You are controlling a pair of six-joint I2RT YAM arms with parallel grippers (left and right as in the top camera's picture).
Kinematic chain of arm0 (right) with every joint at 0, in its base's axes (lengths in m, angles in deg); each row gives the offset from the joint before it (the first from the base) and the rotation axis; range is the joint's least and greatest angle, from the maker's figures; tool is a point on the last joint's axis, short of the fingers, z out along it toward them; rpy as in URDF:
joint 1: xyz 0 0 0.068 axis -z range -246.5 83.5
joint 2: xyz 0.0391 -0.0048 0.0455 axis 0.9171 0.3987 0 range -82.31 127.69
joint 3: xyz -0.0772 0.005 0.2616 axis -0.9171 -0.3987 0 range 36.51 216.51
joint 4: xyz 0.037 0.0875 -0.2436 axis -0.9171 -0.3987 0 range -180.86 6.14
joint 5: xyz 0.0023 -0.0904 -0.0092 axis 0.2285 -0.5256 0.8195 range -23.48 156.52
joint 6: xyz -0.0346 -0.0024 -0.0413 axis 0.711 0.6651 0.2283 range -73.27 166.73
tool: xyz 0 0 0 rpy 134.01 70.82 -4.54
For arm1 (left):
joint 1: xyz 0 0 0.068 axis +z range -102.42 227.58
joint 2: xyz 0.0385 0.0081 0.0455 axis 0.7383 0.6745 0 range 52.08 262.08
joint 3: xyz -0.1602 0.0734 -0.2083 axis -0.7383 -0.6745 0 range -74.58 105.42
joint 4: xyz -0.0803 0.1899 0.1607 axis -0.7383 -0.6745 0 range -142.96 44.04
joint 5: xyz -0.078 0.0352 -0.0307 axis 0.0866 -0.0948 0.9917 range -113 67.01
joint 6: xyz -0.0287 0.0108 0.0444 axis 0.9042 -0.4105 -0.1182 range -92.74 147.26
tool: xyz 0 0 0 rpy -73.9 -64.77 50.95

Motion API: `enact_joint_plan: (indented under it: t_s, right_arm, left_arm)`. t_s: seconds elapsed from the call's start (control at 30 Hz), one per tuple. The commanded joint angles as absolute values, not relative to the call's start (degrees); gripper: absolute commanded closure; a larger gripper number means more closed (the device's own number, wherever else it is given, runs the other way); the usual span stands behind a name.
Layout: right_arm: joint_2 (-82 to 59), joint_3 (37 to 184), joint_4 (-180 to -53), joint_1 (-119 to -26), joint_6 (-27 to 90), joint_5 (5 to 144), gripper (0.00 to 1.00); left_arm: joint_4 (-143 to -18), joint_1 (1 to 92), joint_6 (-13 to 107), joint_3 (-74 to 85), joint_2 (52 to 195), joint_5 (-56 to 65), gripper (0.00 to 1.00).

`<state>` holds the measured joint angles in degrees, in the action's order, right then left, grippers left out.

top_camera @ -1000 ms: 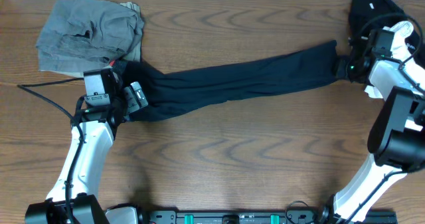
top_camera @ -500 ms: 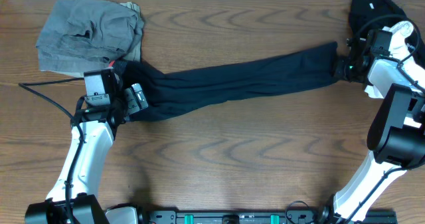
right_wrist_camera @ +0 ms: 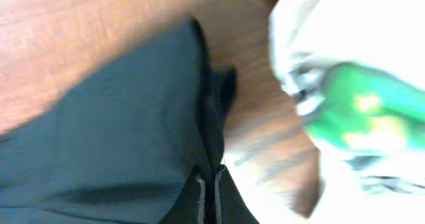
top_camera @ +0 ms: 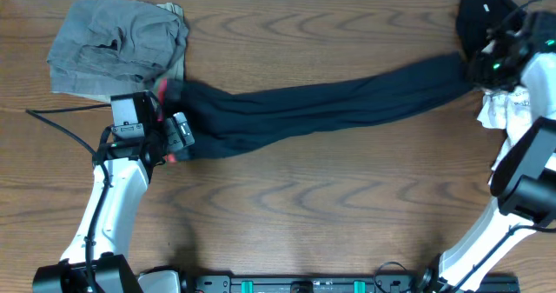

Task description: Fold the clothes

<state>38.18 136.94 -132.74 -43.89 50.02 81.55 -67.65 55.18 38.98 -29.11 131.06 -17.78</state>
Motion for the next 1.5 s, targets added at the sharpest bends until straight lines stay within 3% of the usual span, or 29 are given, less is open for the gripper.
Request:
enact_joint_plan:
  t_s: [0.0,0.33,1.47]
  right_arm:
    - [36.87,141.55,-135.17,-41.51,53.01,82.16,0.99]
    - [36.87,144.08,-139.93,-43.5,57.01,90.6,0.99]
    - [36.87,140.48,-150.25,-79.93,55.81,85.99,0.99]
  left_arm:
    - [-68.03,55.11,38.02,-27.8,130.52,-17.39,0.02]
    - [-68.0,55.11,38.02,-27.8,130.52,-17.39,0.02]
    - [-67.92,55.11,38.0,-27.8,130.52,-17.41,0.02]
